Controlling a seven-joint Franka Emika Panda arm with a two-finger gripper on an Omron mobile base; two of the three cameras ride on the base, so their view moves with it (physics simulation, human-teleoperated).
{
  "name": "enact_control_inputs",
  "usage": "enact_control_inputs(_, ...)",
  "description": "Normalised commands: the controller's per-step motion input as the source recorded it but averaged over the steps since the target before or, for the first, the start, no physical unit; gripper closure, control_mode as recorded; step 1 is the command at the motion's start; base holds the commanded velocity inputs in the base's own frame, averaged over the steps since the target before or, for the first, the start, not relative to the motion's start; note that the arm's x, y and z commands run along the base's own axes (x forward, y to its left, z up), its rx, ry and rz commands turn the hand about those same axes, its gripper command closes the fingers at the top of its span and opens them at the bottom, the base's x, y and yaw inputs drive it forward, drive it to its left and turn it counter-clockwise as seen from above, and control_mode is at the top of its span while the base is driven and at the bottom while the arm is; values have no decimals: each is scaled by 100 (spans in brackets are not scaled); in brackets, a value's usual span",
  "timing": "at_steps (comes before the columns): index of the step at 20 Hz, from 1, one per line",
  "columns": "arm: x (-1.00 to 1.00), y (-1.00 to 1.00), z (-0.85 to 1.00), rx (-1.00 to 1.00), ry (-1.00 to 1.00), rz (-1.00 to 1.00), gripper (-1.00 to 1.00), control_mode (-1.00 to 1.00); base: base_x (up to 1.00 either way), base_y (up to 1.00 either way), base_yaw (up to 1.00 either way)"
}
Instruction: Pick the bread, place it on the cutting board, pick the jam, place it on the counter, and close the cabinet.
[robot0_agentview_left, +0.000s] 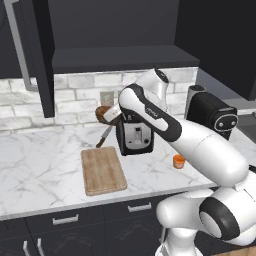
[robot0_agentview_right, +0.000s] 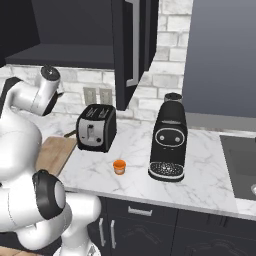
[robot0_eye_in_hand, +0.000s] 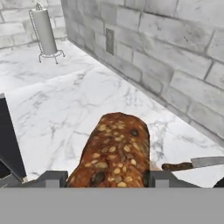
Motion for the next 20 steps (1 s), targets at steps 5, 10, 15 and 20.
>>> enact_control_inputs(5, -1, 0, -63, 7, 1, 0, 100, -100, 0, 0, 0)
enact_control_inputs(10, 0, 2, -55, 3, 3, 0, 100, -100, 0, 0, 0)
enact_control_inputs(15, 0, 5, -37, 2, 10, 0, 100, -100, 0, 0, 0)
enact_control_inputs(20, 5, 7, -34, 1, 10, 0, 100, -100, 0, 0, 0)
